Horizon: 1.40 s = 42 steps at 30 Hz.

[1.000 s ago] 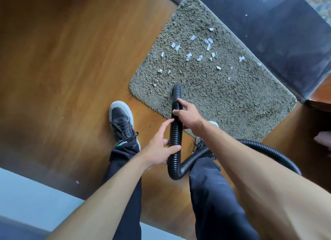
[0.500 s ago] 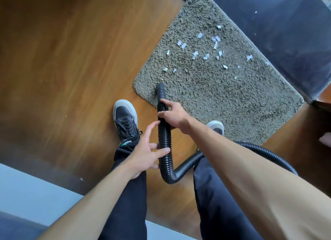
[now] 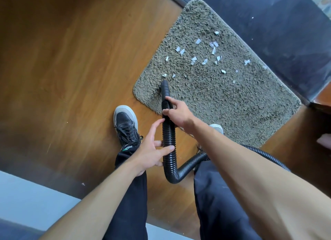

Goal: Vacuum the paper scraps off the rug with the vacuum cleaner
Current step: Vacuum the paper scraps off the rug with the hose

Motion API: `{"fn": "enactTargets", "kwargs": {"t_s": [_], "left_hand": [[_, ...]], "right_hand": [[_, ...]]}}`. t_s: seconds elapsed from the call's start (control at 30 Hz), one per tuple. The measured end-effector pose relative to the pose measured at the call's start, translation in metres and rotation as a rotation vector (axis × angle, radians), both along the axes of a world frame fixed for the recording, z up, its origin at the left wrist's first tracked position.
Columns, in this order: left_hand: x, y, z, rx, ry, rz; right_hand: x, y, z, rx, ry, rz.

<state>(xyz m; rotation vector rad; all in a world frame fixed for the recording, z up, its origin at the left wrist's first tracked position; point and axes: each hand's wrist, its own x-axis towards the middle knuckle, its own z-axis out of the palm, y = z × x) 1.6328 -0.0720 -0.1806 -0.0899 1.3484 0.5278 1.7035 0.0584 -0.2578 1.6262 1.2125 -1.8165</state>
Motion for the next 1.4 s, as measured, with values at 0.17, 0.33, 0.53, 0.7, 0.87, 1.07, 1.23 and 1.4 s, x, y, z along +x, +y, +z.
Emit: {"fn": "enactTargets", "kwargs": {"t_s": [0.17,0.33,0.53,0.7,0.87,1.07,1.23,1.4], "left_hand": [[-0.01,0.008,-0.005,0.029,0.0,-0.02],[-0.014,0.01,-0.003,0.034,-0.004,-0.019],[-0.011,0.022,-0.006,0.038,-0.015,-0.056],[-0.004,0.037,-0.009,0.031,-0.057,-0.111],[0.001,0.045,-0.007,0.031,-0.08,-0.131],[-0.01,0.036,-0.008,0.012,-0.059,-0.105],[-0.02,0.017,-0.006,-0.004,-0.052,-0.043],[-0.02,0.0,0.001,-0.038,-0.061,0.029]], "right_hand": [[-0.007,0.011,-0.001,-0.003,0.005,-0.019],[-0.007,0.013,0.001,-0.001,0.019,-0.044],[0.0,0.023,0.002,0.027,0.006,-0.078],[0.014,0.033,0.003,0.03,-0.031,-0.118],[0.021,0.037,0.008,0.03,-0.052,-0.149],[0.007,0.028,0.004,0.072,-0.056,-0.084],[-0.014,0.014,0.002,0.067,-0.052,0.026],[-0.023,0.0,0.005,0.051,-0.053,0.129]]}}
